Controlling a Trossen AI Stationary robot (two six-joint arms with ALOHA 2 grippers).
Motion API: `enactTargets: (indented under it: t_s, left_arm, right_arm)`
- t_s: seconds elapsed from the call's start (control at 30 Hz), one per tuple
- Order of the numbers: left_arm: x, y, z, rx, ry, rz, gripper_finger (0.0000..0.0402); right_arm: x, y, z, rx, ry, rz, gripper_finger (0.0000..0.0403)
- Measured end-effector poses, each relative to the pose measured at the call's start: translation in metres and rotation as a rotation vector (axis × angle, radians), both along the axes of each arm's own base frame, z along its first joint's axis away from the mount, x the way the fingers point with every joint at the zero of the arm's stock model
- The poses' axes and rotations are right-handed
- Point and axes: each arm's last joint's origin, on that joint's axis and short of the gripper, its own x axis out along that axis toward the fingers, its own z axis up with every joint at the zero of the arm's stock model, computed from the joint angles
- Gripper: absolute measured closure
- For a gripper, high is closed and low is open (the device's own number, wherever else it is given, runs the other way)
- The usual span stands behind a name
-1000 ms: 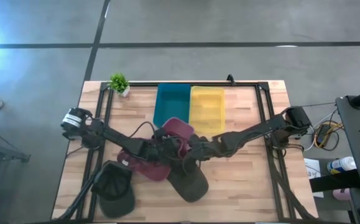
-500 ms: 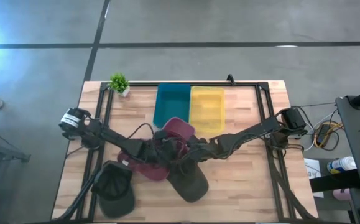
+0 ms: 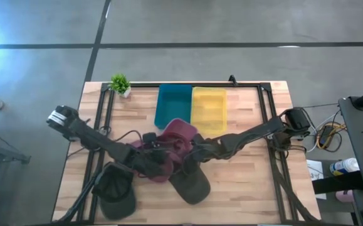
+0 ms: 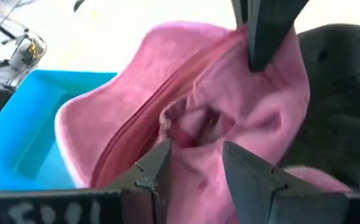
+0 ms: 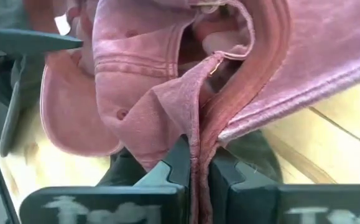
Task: Pick & Place hat
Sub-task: Put the bottom red cap into the blue bin
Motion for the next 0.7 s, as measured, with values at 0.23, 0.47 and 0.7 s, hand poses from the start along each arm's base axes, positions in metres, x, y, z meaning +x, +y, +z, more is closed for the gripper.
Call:
enactTargets:
  t_s: [0.23, 0.47, 0.7]
  left_arm:
    - [-0.01, 0.005, -0.006, -0.019, 0.046, 0.091, 0.0264]
    - [-0.003, 0.014, -0.016, 0.012, -0.016, 0.069, 0.0264]
    - [0.009, 0.034, -0.02, -0.031, -0.099, 0.059, 0.0264]
  right_arm:
    - [-0.019, 0.004, 0.016, -0.023, 0.043, -0.072, 0.0386]
    - [-0.021, 0.012, 0.015, 0.05, 0.07, 0.036, 0.0387]
    - [-0.028, 0.021, 0.02, 0.03, 0.053, -0.04, 0.0387]
